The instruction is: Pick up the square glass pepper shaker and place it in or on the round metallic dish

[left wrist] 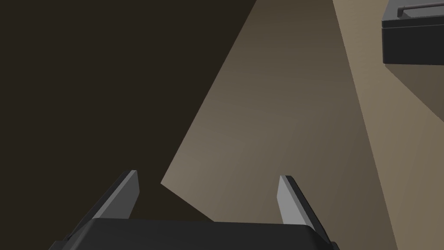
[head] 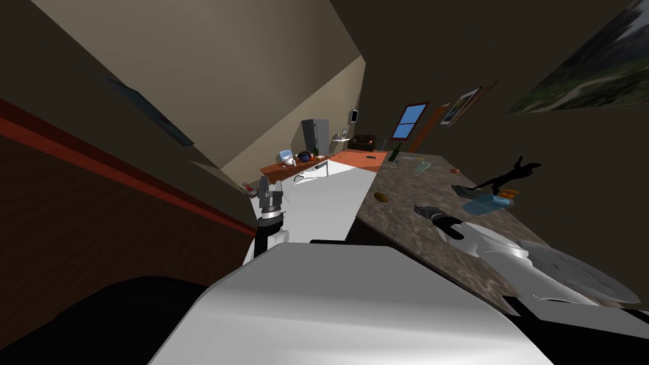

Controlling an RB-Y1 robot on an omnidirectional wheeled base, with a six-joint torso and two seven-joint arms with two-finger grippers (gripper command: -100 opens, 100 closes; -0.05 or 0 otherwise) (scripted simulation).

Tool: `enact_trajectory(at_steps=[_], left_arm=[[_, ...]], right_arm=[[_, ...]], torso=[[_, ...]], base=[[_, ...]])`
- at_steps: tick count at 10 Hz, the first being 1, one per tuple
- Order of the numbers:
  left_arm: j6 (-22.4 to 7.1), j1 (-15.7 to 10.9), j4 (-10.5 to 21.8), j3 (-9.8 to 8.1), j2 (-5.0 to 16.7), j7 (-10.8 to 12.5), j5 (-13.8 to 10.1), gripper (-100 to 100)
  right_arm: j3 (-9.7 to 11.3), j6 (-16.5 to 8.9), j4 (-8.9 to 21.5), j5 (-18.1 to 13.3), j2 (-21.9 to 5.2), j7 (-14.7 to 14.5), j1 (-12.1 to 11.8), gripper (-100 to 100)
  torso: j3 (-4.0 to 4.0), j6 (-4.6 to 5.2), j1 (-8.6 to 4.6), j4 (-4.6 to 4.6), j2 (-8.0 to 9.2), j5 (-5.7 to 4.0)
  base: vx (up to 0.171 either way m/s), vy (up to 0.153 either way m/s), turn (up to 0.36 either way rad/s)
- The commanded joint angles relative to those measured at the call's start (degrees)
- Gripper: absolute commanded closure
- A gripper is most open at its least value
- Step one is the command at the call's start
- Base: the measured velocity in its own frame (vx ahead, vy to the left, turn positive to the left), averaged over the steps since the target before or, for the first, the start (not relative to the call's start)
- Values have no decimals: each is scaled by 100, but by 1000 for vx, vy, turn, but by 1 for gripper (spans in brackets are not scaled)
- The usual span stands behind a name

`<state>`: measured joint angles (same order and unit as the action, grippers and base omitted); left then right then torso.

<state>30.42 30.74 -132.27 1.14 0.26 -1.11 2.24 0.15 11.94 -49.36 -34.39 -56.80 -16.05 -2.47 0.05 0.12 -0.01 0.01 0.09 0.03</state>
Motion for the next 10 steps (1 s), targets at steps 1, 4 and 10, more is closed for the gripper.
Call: enact_trajectory(at_steps=[1, 4, 10], left_arm=[[0, 0, 0, 0, 0, 0, 0, 0], [0, 0, 0, 0, 0, 0, 0, 0], [0, 0, 0, 0, 0, 0, 0, 0]], right_arm=[[0, 0, 0, 0, 0, 0, 0, 100], [-2, 2, -2, 3, 2, 5, 3, 100], [172, 251, -8, 335, -62, 69, 62, 100]], torso=[[0, 0, 0, 0, 0, 0], [-3, 1, 1, -3, -3, 1], [0, 7, -12, -4, 5, -5]], base=[[0, 0, 0], [0, 0, 0], [-15, -17, -54]])
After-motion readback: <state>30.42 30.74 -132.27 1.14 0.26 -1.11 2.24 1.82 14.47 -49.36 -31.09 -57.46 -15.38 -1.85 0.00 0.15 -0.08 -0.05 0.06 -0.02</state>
